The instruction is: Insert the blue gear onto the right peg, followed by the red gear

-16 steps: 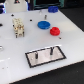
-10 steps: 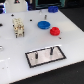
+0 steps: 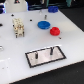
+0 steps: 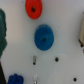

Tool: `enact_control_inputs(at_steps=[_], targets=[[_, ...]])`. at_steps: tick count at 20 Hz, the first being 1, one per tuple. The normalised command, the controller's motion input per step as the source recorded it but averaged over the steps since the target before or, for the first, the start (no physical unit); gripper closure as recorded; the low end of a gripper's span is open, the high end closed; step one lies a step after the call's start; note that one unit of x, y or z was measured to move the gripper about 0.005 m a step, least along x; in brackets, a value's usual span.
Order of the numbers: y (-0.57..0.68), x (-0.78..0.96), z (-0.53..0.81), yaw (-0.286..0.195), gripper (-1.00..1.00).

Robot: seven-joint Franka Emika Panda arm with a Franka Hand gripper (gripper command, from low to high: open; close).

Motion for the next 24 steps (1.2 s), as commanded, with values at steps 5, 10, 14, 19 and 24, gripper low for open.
enact_control_inputs(at_steps=[5, 10, 14, 19, 24], targets=[[0.3, -0.49, -0.49, 0.0, -1.0], [0.19, -0.44, -0.53, 0.0, -1.0], [0.0, -0.34, -0.54, 0.0, -1.0], [-0.08, -0.33, -0.52, 0.0, -1.0], [-0.06, -0.2, -0.1, 0.0, -1.0]])
